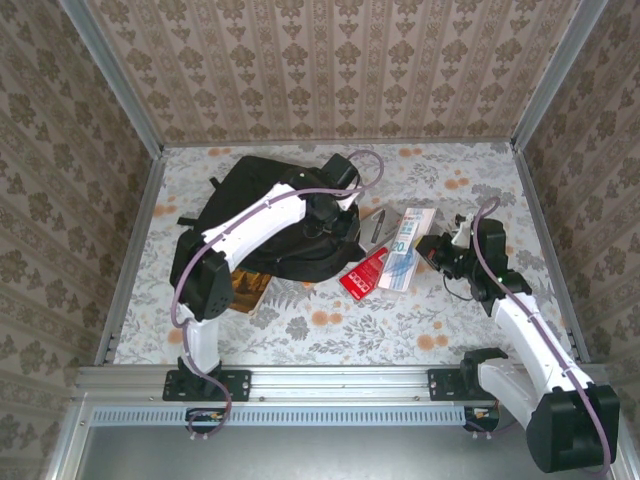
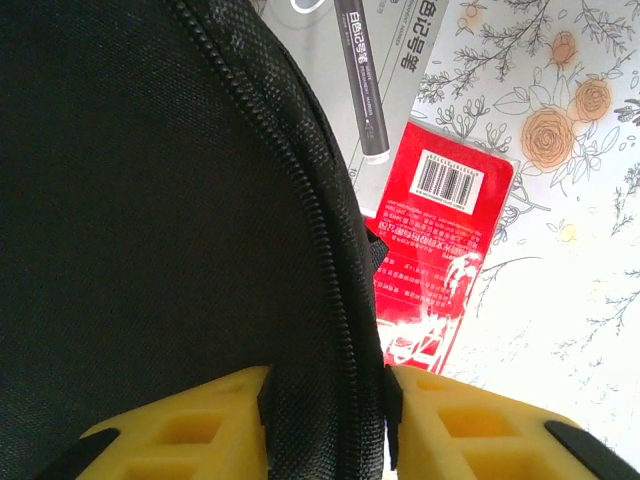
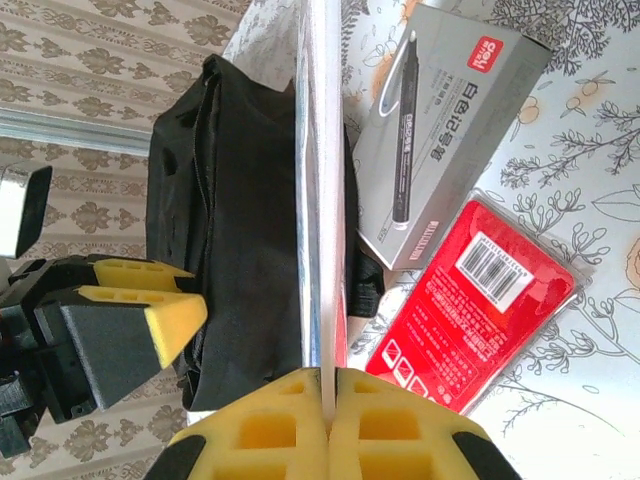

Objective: Pack the student bag

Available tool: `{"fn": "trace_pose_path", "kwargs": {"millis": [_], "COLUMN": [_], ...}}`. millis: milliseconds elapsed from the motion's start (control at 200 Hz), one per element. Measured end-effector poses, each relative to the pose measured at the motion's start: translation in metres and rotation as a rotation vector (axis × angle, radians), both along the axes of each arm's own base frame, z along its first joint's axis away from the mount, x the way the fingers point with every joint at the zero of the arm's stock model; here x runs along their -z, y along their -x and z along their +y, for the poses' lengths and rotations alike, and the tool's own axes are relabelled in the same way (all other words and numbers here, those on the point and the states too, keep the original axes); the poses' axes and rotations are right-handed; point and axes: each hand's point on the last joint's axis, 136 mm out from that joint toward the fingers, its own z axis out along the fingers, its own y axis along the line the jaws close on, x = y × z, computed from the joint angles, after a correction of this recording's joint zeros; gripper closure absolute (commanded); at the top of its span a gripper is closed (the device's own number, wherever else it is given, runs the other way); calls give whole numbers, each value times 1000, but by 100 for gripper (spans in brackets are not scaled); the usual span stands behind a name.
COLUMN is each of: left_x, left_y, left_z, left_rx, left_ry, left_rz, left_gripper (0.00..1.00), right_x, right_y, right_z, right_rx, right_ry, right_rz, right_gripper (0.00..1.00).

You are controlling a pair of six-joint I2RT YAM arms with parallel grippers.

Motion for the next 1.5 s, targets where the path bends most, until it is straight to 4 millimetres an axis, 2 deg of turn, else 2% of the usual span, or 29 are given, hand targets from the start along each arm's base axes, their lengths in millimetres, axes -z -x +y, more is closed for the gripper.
{"fn": "trace_pose_path", "kwargs": {"millis": [140,480,610,820,965,1145,1315,1430,1500], "left_x": [1,-5,-29,-97,-135,-156,-164,-161,-156], "left_y": [0,-5,-17,-35,-42,-51,-56,-56,-55], "left_z": [-1,4,19,60,87,112,121,120,118], "left_rx": [7,-8,-58,-176,-269,-370,-408,-409,-408], "left_ry": [-2,20,75,227,359,489,557,566,556], "left_rz": [-2,4,-16,-86,-111,-98,-95,-84,-75], "left_gripper": [100,100,100,100,100,100,100,100,87], "right_x": [1,2,1,-10,-24,-52,-77,-75,-66], "right_y": [-1,-2,-2,-7,-16,-34,-61,-84,-93], "right_z": [0,-2,-2,5,29,77,124,142,138], "right_rx": [3,15,14,3,-57,-161,-226,-228,-191], "right_ry": [-13,-17,-18,-42,-60,-74,-103,-102,-78], "right_rz": [-2,-8,-9,-16,-20,-39,-58,-41,-24], "right_gripper": [100,100,100,100,100,100,100,100,100]}}
